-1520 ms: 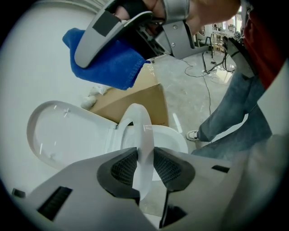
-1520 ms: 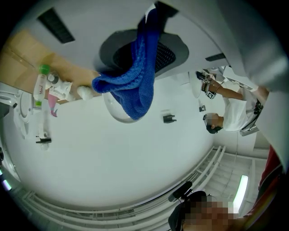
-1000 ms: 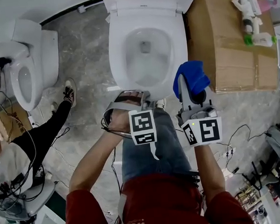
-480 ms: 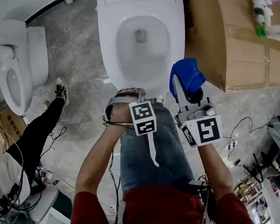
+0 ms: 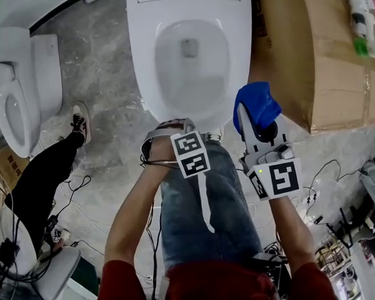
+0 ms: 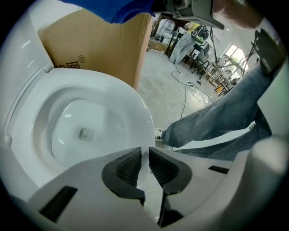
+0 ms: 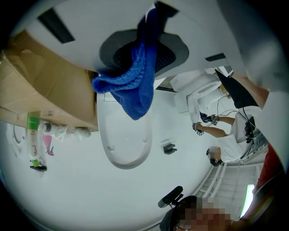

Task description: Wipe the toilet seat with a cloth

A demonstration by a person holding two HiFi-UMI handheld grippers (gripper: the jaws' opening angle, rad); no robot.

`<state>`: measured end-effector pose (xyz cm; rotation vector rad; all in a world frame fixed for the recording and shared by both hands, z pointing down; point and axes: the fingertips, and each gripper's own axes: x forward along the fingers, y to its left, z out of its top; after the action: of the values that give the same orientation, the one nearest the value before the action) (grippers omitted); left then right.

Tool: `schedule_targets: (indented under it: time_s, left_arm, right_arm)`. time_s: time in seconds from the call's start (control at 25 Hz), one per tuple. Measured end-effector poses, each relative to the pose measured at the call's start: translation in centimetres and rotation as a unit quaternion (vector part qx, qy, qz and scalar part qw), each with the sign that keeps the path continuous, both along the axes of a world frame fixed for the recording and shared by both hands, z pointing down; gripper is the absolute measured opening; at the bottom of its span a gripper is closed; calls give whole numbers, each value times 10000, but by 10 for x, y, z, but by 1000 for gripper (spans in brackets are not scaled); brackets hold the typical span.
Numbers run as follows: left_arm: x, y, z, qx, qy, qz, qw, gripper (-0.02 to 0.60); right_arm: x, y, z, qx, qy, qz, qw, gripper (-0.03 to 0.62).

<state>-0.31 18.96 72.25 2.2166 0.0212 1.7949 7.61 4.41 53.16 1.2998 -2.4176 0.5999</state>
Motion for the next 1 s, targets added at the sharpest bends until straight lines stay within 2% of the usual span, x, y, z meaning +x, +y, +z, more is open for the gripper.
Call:
schedule_targets:
  time_s: [0.2,0.28,0.32,0.36,0.4,0.44,0.48,0.52,0.56,0.6,0.64,0.72,0.76,0.8,0.84,0.88,0.92,0.96,1.0]
  left_arm:
    - [-1,-2,-6,122,48,-274,9995,32]
    - [2,-9,-18,193,209,-577,9979,26]
    - [5,-18,-27,282,370,-855,9952,18]
    - [8,-32,-38,440,591,-1234,9896,17]
    - [11,-51,-50,671,868,-1696,9794,17]
    - [12,-74,-64,959,1178,-2195,9637,17]
    - [11,-99,-80,1293,1500,-2677,9429,17]
    - [7,-124,-97,1673,1817,-3105,9179,17]
    - [1,-148,-117,2102,2121,-3468,8891,17]
    - [-7,-170,-137,2575,2409,-3768,8566,17]
    - [-16,-191,-159,3079,2675,-4009,8203,16]
    - [-36,-227,-200,3991,3140,-4381,7418,17]
    - [-44,-241,-216,4239,3353,-4610,7038,17]
    - [-52,-252,-227,4324,3555,-4881,6696,17]
    - [-58,-261,-236,4331,3725,-5117,6418,17]
    - [-63,-268,-243,4338,3843,-5263,6222,17]
    - [-68,-273,-249,4370,3914,-5322,6104,16]
    - [-71,-277,-254,4414,3954,-5326,6043,16]
    - [-73,-279,-256,4448,3977,-5309,6017,16]
  right_arm:
    - [-2,0,3,-20,-10,24,10000,58]
    - [-3,-3,2,-21,-24,27,10000,58]
    - [-4,-6,1,-17,-41,41,10000,58]
    - [-4,-10,0,-5,-60,63,10000,58]
    - [-4,-15,-2,17,-76,88,9999,58]
    - [-4,-20,-4,44,-85,112,9999,58]
    - [-5,-26,-6,71,-89,134,9998,58]
    - [-7,-32,-9,98,-91,151,9998,58]
    - [-9,-38,-12,128,-92,164,9997,58]
    - [-12,-45,-15,161,-90,175,9997,58]
    - [-15,-52,-18,196,-82,186,9996,58]
    - [-20,-69,-25,282,-49,219,9993,58]
    - [-23,-78,-27,335,-27,243,9991,58]
    - [-25,-87,-29,395,-15,274,9988,58]
    - [-28,-94,-31,459,-21,309,9985,58]
    - [-32,-101,-33,523,-42,339,9980,58]
    - [-36,-107,-34,581,-61,361,9976,58]
    - [-39,-113,-33,619,-65,380,9973,58]
    - [-42,-119,-30,623,-55,406,9972,58]
